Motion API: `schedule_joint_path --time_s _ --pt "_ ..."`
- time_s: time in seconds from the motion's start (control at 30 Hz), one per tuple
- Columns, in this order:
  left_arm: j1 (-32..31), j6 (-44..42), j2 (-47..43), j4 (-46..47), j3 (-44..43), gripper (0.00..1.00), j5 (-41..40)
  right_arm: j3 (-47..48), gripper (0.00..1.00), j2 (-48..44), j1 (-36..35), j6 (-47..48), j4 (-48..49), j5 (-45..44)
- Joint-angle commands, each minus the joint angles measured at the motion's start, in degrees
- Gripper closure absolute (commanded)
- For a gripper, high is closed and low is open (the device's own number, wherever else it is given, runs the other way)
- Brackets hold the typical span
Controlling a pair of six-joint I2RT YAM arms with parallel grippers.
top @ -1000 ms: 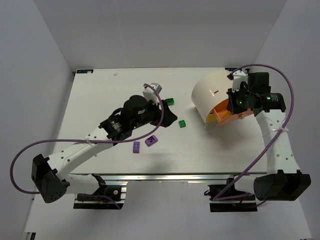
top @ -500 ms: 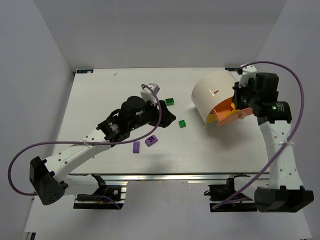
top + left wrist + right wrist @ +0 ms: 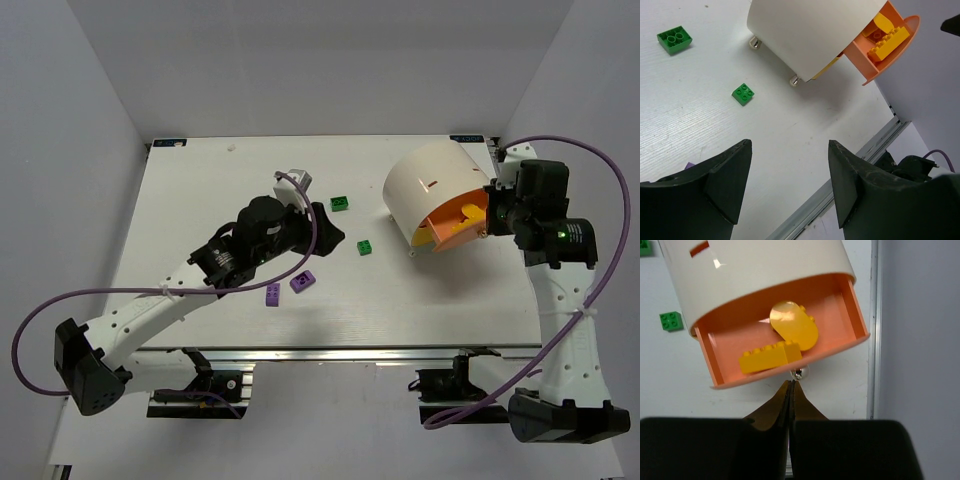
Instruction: Sort the legos into containers by color
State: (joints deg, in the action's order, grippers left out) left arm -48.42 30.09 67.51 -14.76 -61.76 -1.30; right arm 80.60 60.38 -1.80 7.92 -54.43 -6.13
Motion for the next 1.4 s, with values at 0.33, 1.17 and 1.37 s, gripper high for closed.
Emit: schedule_joint_path --time_s 0.33,1.17,1.37 --pt "0.44 -0.11 -2.38 0.61 1.55 0.28 -1.07 -5.89 1.00 -1.33 0.48 -1.67 -3.66 -3.27" --pt "0.44 1.20 -6.77 -2.64 3.22 0.27 -4.50 -23.91 1.00 -0.97 0.49 -0.98 32.27 9.29" --pt "0.44 1.64 -5.98 -2.81 2.87 0.27 -4.32 -25.31 1.00 1.49 0.48 -0.89 37.55 10.79"
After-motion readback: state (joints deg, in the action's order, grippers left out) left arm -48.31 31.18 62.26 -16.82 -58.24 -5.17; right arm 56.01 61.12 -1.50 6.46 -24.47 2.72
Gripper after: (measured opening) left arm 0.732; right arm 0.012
